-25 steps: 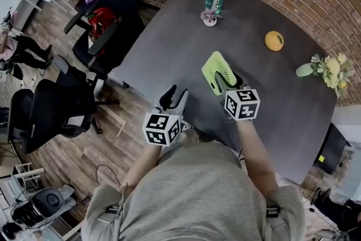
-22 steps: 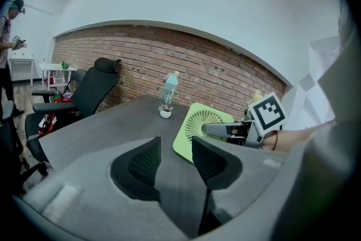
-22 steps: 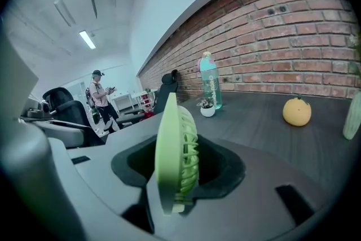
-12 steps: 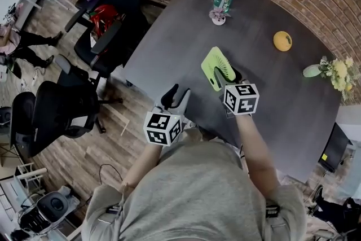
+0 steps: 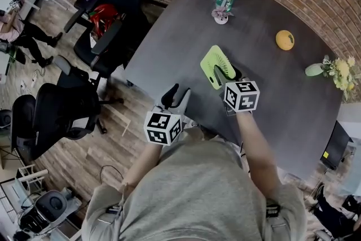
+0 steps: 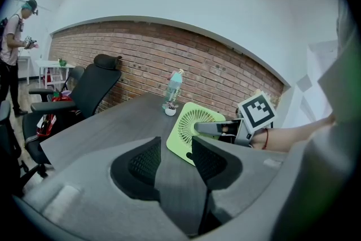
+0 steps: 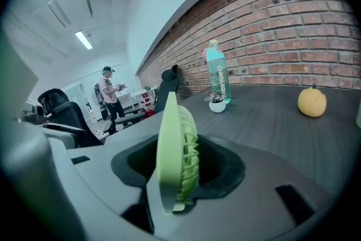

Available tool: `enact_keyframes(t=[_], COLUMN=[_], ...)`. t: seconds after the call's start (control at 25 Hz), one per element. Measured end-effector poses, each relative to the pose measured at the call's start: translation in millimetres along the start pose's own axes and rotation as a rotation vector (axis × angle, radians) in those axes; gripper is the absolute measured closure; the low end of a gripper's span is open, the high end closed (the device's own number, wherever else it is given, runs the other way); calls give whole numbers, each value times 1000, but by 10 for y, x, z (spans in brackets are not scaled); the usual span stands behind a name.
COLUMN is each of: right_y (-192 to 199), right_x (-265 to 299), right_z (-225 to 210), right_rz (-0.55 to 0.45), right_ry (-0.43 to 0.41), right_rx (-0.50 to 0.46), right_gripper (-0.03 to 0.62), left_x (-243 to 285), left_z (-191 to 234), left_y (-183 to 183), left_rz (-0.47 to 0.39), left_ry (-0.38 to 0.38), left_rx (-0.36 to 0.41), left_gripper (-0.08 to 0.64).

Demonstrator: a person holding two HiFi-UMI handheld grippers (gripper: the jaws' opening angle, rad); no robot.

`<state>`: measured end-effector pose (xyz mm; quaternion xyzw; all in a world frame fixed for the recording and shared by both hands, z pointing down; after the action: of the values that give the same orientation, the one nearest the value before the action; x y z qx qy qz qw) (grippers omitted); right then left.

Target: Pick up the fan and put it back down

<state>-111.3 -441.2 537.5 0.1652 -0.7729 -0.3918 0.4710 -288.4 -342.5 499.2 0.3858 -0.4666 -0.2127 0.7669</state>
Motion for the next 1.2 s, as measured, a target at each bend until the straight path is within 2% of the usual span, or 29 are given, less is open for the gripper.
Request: enact_keyframes(t=[0.36, 1.2], right_y=[28, -20], right_x=[60, 140], right_z=[-103, -165], right_rz=[5, -22], right_ry=[-18, 33], right_rx=[43, 19], right_gripper=[399, 385], left_x=[22, -41], left_z=[36, 69], left_y=[-4, 3], left_rz=[6, 7], left_ry=[15, 26], left_rx=[5, 14], left_gripper=[393, 393])
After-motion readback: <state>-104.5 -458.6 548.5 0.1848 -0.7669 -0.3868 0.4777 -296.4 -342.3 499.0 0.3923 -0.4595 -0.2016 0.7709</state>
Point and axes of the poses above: the fingertips, and each gripper's own axes: x forward along the fingers, z to its left, y out of its underside, the point moved 5 cm from there along -x, backward along the fingers, and after that the axes turned 10 degrees about z, right-handed, at the moved point
